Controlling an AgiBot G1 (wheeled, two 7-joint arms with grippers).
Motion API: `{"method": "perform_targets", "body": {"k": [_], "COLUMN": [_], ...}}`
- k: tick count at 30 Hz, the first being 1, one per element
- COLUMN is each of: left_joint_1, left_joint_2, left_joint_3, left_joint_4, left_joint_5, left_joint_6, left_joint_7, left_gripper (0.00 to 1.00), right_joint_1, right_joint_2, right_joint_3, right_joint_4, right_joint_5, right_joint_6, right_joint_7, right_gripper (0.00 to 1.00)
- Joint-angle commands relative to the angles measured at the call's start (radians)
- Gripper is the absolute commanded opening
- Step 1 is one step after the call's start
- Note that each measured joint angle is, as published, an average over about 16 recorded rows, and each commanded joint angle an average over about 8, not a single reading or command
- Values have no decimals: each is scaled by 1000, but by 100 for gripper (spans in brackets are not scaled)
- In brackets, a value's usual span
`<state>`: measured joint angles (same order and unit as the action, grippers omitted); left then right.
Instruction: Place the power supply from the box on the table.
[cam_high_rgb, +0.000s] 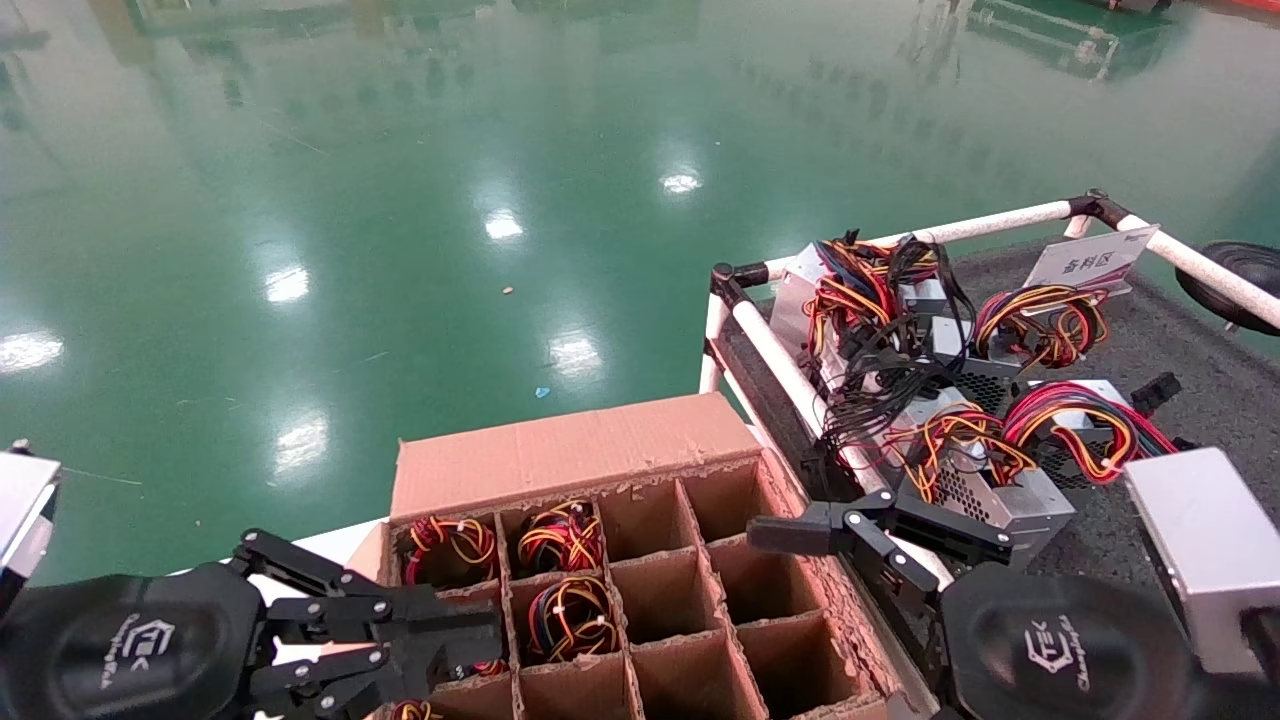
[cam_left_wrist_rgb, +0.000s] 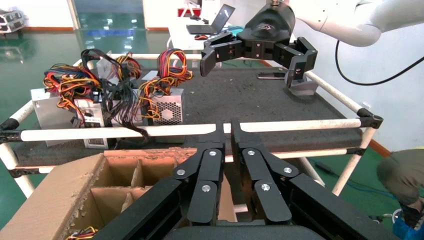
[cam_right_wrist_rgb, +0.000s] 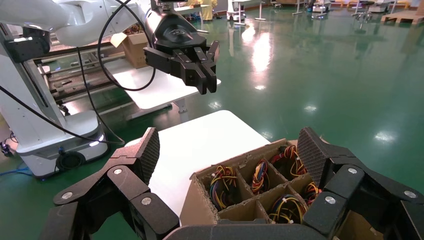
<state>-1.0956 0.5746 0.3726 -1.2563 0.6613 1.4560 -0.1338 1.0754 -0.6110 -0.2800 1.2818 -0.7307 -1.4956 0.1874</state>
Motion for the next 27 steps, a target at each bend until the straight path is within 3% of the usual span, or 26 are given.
{"method": "perform_targets", "body": {"k": [1, 6, 7, 14, 15, 20, 27], "left_joint_1": [0, 0, 0, 0, 0, 0, 0], "left_joint_2": [0, 0, 0, 0, 0, 0, 0], "left_joint_3": [0, 0, 0, 0, 0, 0, 0], "left_joint_4": [0, 0, 0, 0, 0, 0, 0], "left_joint_5": [0, 0, 0, 0, 0, 0, 0], "left_joint_6": [0, 0, 0, 0, 0, 0, 0], "left_joint_7": [0, 0, 0, 0, 0, 0, 0], "left_gripper": [0, 0, 7, 94, 100, 100, 100], "right_joint_1": [0, 0, 0, 0, 0, -2, 0], "right_joint_2": [0, 0, 0, 0, 0, 0, -30], "right_joint_3": [0, 0, 0, 0, 0, -11, -64], "right_joint_4": [0, 0, 0, 0, 0, -3, 23], "right_joint_5": [0, 0, 0, 0, -1, -38, -189], "right_joint_6": [0, 0, 0, 0, 1, 21, 105], "right_joint_7": [0, 0, 0, 0, 0, -4, -13], "right_gripper": [100, 100, 100, 100, 100, 100, 100]}}
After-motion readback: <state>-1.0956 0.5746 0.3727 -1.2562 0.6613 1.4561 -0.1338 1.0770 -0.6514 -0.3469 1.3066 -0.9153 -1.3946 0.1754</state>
